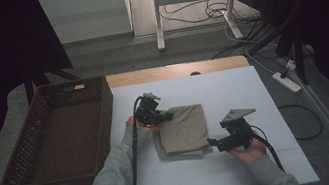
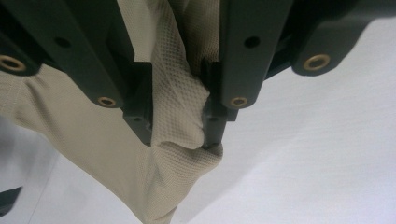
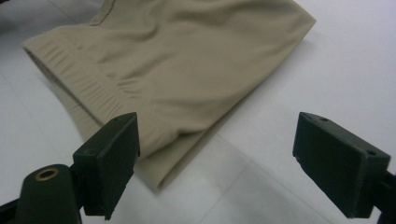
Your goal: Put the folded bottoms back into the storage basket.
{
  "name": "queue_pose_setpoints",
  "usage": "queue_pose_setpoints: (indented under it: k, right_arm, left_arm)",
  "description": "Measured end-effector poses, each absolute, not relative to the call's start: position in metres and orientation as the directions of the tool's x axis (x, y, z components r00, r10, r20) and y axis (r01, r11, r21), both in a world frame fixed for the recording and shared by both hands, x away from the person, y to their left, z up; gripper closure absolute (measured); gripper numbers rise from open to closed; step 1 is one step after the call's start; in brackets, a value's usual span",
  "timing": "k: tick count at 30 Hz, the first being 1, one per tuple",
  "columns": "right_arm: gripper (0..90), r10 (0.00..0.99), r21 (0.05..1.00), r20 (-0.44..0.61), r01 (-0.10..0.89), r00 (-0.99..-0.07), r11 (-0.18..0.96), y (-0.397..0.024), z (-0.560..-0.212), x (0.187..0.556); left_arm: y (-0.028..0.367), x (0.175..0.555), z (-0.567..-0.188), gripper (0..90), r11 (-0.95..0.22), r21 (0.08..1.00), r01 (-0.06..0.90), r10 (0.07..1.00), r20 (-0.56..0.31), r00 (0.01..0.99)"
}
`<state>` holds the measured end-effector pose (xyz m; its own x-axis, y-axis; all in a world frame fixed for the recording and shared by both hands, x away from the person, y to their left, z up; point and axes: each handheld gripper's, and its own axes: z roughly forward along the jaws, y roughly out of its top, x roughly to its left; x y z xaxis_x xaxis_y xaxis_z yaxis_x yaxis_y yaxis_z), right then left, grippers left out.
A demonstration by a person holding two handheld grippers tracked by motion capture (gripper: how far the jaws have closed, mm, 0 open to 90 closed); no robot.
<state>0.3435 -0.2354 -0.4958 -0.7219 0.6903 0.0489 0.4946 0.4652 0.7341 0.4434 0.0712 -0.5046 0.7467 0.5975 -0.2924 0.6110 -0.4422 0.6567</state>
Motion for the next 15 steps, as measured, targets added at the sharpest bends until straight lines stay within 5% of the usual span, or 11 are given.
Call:
queue_pose_setpoints:
  k: [15]
  right_arm:
    - [14.9,0.696,0.728,0.070,0.513,-0.715,0.454,-0.209,-0.498,0.369]
  left_arm:
    - [0.072,0.442,-0.504,71.3,-0.443,0.658,0.609,0.598,-0.289,0.747]
